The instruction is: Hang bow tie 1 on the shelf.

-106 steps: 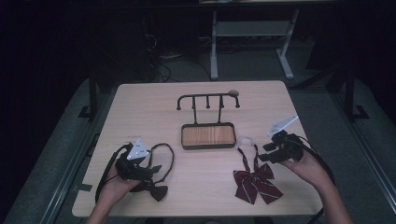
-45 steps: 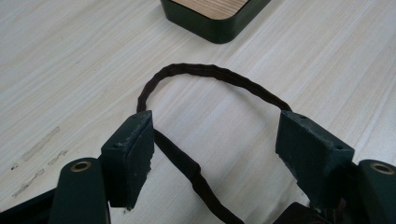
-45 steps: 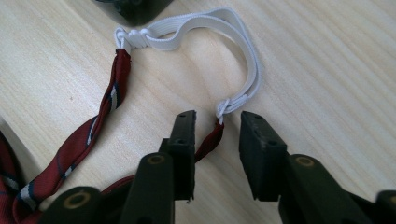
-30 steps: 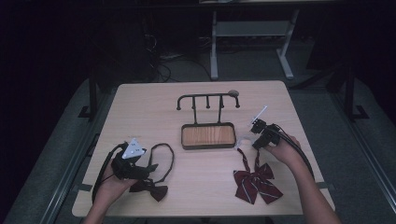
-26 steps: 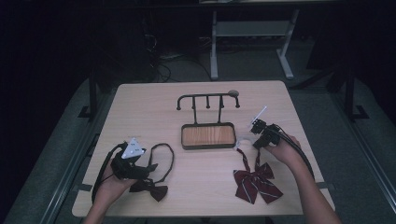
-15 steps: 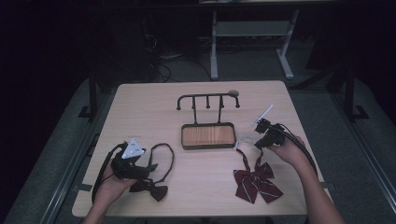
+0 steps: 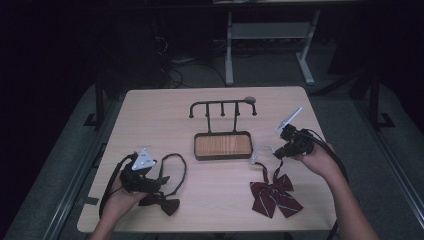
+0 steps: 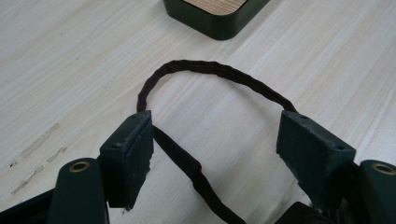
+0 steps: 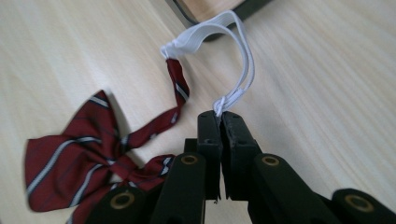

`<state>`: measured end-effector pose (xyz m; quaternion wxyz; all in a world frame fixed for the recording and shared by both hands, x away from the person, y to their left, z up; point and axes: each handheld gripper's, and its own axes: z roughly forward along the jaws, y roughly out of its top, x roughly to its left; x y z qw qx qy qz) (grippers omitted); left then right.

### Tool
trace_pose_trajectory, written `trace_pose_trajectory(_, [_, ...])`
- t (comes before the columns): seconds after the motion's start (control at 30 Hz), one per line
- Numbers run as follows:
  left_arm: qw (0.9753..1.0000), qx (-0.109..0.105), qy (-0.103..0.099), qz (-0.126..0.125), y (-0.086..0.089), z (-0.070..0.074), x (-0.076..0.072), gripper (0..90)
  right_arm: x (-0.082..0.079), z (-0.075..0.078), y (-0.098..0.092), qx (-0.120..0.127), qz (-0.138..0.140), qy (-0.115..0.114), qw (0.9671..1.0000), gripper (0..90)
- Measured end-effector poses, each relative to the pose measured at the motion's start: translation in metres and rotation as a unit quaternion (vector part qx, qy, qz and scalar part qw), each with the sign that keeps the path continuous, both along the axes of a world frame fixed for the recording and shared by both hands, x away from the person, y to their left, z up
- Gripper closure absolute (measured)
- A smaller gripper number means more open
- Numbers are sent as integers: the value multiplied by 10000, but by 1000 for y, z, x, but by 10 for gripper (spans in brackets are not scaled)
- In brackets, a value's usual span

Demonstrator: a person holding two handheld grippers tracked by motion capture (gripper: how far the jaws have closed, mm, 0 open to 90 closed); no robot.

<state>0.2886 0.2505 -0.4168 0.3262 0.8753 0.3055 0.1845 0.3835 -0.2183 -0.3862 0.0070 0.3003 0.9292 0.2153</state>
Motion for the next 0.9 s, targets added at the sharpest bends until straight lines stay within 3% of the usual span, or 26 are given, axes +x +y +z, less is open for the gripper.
trace_pose_trajectory(0.33, [10000,-3,17,17,0,-1,0,278,-5,15,-3,236,138,86,9996,864])
trace_pose_trajectory(0.43, [10000,6,27,23,0,-1,0,278,-7,18,-2,207,191,78,9996,864])
trace_pose_trajectory(0.9, [10000,35,16,24,0,-1,0,278,-16,45,4,252,376,-121,9989,865])
